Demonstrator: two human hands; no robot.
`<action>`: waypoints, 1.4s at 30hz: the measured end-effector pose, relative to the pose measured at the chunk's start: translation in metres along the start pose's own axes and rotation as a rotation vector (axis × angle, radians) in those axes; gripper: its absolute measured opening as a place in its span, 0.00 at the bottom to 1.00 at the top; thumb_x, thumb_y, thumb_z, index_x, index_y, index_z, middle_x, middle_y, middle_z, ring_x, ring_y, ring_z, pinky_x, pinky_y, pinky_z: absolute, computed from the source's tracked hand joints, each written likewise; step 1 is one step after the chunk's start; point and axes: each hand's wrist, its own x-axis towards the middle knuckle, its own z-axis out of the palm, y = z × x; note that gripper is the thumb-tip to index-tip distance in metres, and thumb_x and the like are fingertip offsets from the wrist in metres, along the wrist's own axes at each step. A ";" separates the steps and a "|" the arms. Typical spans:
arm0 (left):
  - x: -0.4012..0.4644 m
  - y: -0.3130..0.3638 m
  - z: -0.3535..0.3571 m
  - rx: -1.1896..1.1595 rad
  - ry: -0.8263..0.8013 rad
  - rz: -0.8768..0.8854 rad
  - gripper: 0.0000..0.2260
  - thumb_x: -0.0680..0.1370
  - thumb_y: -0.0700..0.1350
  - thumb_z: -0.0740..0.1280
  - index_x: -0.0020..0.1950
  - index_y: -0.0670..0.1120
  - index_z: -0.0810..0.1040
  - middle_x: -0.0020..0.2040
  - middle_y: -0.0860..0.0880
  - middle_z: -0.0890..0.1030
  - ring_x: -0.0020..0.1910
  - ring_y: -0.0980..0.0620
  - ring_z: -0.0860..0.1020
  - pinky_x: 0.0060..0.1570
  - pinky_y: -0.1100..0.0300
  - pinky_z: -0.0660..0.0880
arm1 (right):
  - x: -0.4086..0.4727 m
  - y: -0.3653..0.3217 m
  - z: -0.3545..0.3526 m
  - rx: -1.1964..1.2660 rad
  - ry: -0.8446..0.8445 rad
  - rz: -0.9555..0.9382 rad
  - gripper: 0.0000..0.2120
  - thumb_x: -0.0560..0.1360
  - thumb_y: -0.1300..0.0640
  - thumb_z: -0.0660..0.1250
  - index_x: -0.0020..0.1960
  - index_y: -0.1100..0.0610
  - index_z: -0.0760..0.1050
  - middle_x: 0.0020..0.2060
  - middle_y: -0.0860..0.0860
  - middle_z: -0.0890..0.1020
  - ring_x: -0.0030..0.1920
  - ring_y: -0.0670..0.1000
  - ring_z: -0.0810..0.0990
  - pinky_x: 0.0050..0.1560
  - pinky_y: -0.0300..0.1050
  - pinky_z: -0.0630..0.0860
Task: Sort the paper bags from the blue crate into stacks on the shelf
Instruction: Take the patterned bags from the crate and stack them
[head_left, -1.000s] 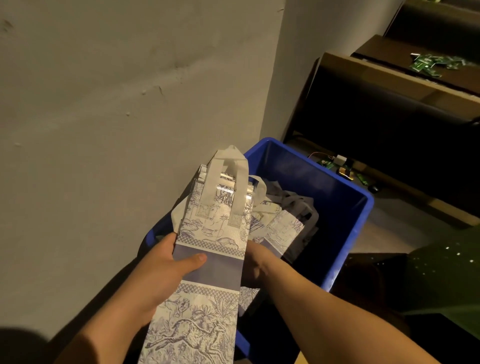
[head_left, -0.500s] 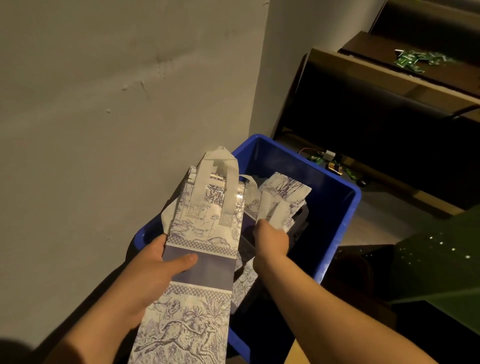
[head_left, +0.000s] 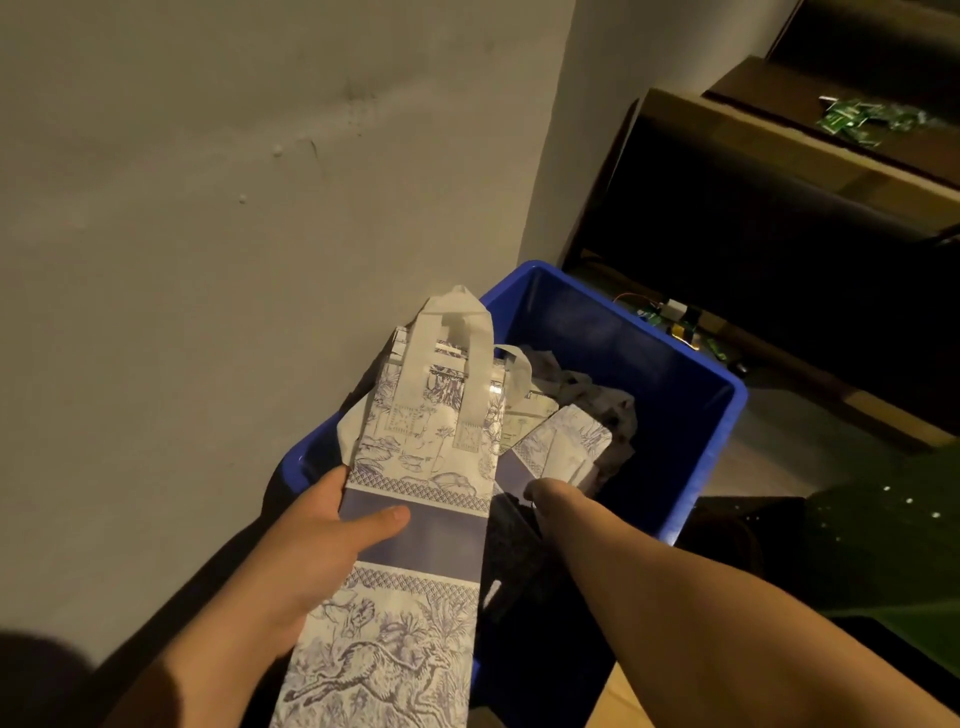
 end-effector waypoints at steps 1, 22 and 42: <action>0.000 0.000 0.000 0.003 0.001 0.002 0.14 0.79 0.39 0.72 0.60 0.55 0.80 0.52 0.55 0.88 0.53 0.52 0.86 0.58 0.48 0.80 | -0.002 0.000 0.001 0.020 -0.034 0.013 0.15 0.85 0.61 0.58 0.70 0.64 0.71 0.61 0.58 0.78 0.60 0.54 0.76 0.54 0.41 0.75; 0.003 -0.004 -0.001 -0.012 -0.005 0.016 0.15 0.79 0.40 0.72 0.62 0.55 0.80 0.53 0.55 0.88 0.54 0.51 0.85 0.60 0.47 0.79 | 0.000 -0.008 0.013 0.474 -0.152 -0.051 0.23 0.70 0.55 0.75 0.60 0.64 0.75 0.50 0.63 0.85 0.50 0.64 0.86 0.55 0.61 0.79; 0.002 -0.005 0.001 -0.034 0.022 0.038 0.14 0.79 0.38 0.72 0.63 0.51 0.79 0.48 0.53 0.88 0.45 0.54 0.87 0.38 0.62 0.80 | -0.104 -0.030 -0.069 0.391 0.388 -0.830 0.21 0.85 0.56 0.61 0.78 0.52 0.67 0.65 0.47 0.79 0.60 0.47 0.78 0.58 0.44 0.75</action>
